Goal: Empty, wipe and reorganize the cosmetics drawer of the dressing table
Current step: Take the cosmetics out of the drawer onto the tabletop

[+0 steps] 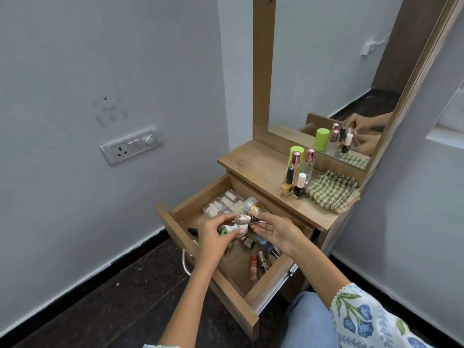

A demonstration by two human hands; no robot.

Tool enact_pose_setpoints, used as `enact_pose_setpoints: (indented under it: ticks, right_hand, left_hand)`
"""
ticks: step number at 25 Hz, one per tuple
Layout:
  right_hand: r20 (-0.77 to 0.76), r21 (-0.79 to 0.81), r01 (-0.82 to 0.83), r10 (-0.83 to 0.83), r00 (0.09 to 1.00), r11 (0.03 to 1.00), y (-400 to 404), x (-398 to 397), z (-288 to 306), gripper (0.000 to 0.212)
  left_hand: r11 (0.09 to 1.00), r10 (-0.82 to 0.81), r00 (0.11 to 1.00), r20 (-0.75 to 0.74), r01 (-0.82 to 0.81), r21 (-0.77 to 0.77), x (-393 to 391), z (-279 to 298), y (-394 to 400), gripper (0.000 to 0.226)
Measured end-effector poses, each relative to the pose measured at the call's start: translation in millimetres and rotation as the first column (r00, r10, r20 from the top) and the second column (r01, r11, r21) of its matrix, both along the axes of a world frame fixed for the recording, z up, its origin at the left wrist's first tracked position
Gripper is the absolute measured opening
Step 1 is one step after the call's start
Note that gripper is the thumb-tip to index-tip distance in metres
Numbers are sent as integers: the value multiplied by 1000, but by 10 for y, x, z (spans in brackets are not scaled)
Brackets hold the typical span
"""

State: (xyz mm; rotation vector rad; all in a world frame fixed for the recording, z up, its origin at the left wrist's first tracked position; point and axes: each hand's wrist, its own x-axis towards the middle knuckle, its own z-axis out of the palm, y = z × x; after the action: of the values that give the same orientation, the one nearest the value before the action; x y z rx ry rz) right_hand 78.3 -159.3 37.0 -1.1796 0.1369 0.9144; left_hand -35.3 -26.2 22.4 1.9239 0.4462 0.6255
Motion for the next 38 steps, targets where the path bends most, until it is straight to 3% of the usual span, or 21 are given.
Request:
enact_pose_setpoints:
  ticks: [3, 6, 9, 11, 13, 15, 17, 21, 23, 25, 28, 31, 34, 36, 38]
  right_hand:
    - [-1, 48, -44, 44, 999, 998, 17, -59, -63, 24]
    - [281, -89, -63, 85, 956, 994, 45, -50, -58, 32]
    - [572, -175, -110, 192, 798, 978, 121, -58, 15, 33]
    - [675, -226, -120, 244, 697, 967, 146, -28, 36, 31]
    - [756, -440, 8, 365, 543, 898, 137, 47, -20, 26]
    - [685, -722, 170, 659, 311, 670, 127, 58, -157, 19]
    - [531, -831, 277, 837, 132, 483, 191, -51, -297, 21]
    - [440, -820, 398, 898, -18, 410, 348, -184, -388, 20]
    - [458, -827, 377, 889, 22, 417, 350, -191, -381, 22]
    - [510, -839, 300, 850, 136, 455, 279, -210, -336, 27]
    - [613, -785, 160, 712, 343, 599, 56, -191, -209, 20]
    - [638, -657, 62, 510, 577, 751, -243, -125, -31, 24]
    - [546, -429, -96, 343, 764, 898, -531, -86, 121, 36]
    - [499, -293, -130, 268, 824, 947, -686, -75, 210, 31]
    - [621, -311, 8, 197, 759, 950, -798, -26, 308, 25]
  left_hand:
    - [999, 36, 999, 30, -36, -20, -19, -5, 15, 35]
    - [973, 60, 997, -55, -46, 225, -24, 14, -33, 31]
    - [905, 166, 980, -106, -109, 412, 9, 11, -54, 29]
    - [918, 193, 975, -106, -142, 371, 19, -1, -34, 27]
    - [943, 213, 972, -99, -178, 281, 21, -25, -3, 30]
    - [944, 241, 968, -68, -217, 248, 26, -50, 3, 36]
    - [937, 255, 966, -42, -236, 259, 41, -46, -5, 38]
    - [948, 219, 972, -86, -191, 256, 54, -27, 6, 39]
    - [953, 201, 975, -92, -173, 247, 49, -18, 0, 40]
    - [955, 197, 976, -87, -172, 241, 46, -6, -10, 40]
    - [957, 188, 980, -66, -168, 235, 44, -5, -12, 42]
    - [961, 168, 985, -39, -155, 231, 42, 5, -10, 42]
    - [970, 152, 988, -10, -147, 195, 57, 42, -38, 41]
    - [975, 137, 991, 7, -136, 174, 75, 57, -101, 41]
    - [986, 92, 996, 17, -94, 136, 128, 94, -231, 40]
